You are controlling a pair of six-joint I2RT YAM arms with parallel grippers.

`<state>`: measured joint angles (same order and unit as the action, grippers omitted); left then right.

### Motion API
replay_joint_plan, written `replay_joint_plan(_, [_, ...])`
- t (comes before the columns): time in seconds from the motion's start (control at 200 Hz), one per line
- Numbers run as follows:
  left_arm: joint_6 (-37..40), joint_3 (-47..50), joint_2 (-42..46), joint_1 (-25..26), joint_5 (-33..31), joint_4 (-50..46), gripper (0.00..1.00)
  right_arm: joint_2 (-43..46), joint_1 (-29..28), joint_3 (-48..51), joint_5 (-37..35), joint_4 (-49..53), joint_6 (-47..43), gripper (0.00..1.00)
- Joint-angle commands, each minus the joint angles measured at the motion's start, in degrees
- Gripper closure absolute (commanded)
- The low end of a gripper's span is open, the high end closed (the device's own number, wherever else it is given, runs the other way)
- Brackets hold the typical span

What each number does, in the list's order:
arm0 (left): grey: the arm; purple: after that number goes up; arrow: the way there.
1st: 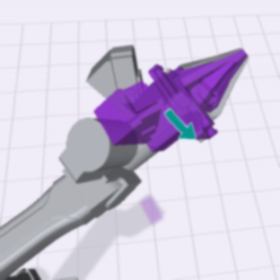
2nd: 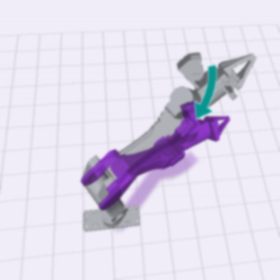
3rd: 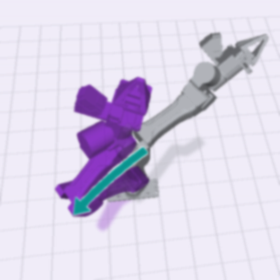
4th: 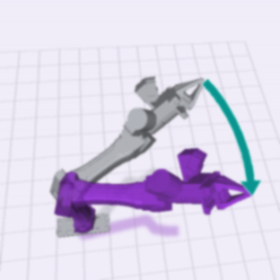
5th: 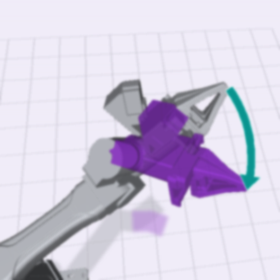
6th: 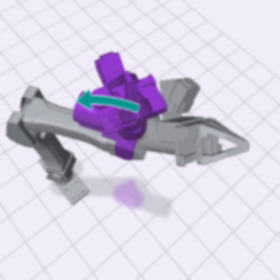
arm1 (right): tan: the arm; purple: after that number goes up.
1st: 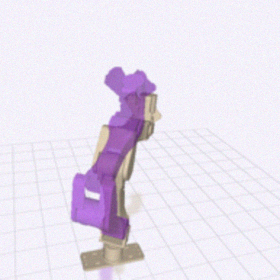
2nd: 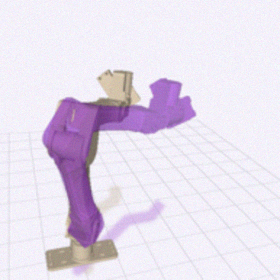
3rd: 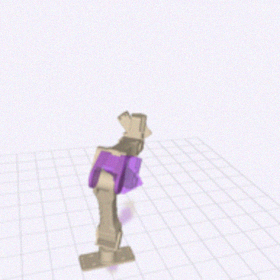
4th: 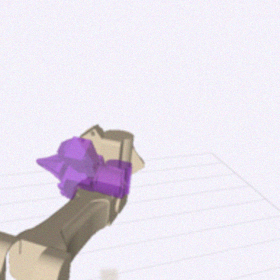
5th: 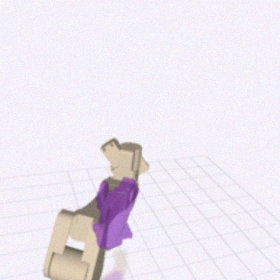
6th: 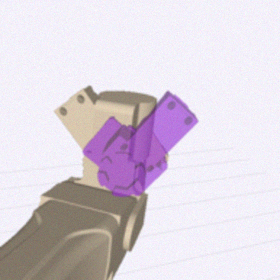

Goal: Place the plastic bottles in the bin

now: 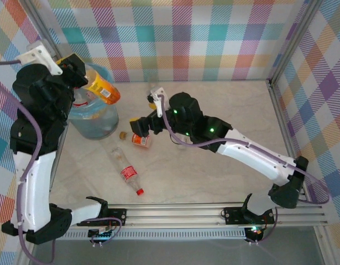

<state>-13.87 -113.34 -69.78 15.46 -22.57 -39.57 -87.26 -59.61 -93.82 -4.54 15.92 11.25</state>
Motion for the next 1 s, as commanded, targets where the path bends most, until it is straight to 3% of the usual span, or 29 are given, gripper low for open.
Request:
replay_joint_plan(0.0, [6.3,-4.3,-3.3,-2.9,-4.8,-1.6,1.00,-5.5,-0.1,-7.8,3.7,1.7,-1.5,0.00])
replay_joint_plan(0.255, [6.9,-12.7,-12.7,-15.4,1.1,-5.7,1.00,-16.1,-0.1,-21.1,7.6,6.0,-0.9,0.00])
replay_joint_plan(0.445, [6.1,-14.2,-17.8,-22.8,5.5,-6.9,1.00,-17.2,-0.1,-21.3,7.6,6.8,0.0,0.01])
replay_joint_plan(0.54, [5.1,-14.1,-20.2,-25.9,11.2,-6.9,1.00,-17.6,-0.1,-21.2,7.4,7.1,0.2,0.01])
replay_joint_plan(0.78, [5.8,-13.6,-26.2,-27.2,23.1,-2.4,1.00,-17.3,-0.1,-19.1,6.3,7.4,0.1,0.02])
replay_joint_plan(0.995, [8.3,-13.7,-30.7,-27.2,22.5,0.7,1.00,-15.2,0.4,-15.1,5.3,5.9,-0.1,0.02])
